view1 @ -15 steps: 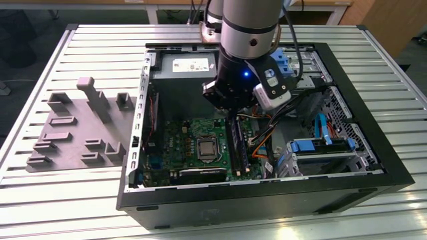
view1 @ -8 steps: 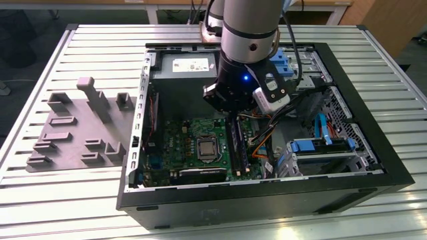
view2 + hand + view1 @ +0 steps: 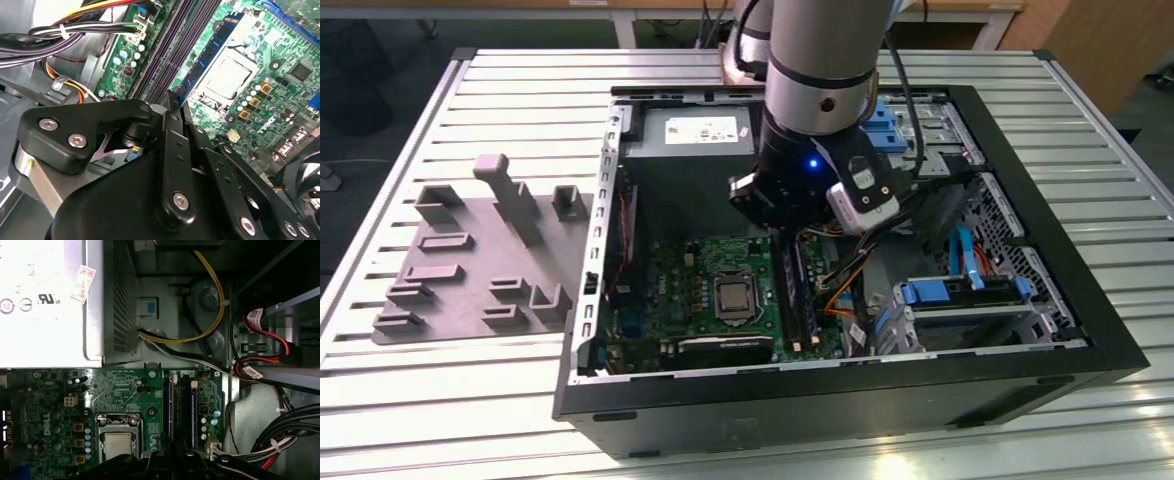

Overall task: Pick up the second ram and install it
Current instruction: 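Insert the second ram into the second slot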

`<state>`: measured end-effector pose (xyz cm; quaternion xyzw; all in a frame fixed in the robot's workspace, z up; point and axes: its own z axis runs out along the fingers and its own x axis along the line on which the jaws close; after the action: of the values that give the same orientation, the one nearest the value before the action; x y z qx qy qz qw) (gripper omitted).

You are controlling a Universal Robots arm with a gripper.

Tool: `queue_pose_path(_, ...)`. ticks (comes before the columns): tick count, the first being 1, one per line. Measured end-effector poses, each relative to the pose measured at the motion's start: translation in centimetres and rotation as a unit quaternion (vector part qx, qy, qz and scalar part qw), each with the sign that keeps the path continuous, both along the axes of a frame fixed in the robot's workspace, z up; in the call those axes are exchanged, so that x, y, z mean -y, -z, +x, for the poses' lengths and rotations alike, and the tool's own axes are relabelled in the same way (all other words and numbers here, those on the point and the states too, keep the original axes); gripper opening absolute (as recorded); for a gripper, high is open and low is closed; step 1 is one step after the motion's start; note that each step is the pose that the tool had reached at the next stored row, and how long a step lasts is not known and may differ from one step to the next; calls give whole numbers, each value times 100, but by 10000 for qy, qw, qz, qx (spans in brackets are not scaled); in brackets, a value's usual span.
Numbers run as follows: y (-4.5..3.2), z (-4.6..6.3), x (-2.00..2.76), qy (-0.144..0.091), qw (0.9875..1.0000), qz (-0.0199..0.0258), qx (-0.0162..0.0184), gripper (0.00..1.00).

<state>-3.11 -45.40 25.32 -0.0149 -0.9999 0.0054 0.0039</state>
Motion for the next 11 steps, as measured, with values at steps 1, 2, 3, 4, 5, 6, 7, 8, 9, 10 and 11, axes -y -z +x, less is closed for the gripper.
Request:
queue_pose_path(1,12,3,0,7,10000,0,0,14)
queue_pose_path(2,22,5,0,14,10000,0,0,14)
queue_pose_path(3,34,7,0,21,10000,0,0,14)
queue_pose_path(4,46,8,0,28,10000,0,0,14)
queue_pose_path(5,59,9,0,34,10000,0,0,14)
queue_pose_path(6,73,9,0,37,10000,0,0,14)
queue_pose_path(7,85,10,0,38,10000,0,0,14)
queue_pose_path(8,89,10,0,39,10000,0,0,14)
queue_pose_path(9,89,9,0,39,10000,-1,0,14)
queue_pose_path(10,89,9,0,39,10000,-1,0,14)
queue_pose_path(11,89,9,0,39,10000,-1,0,14)
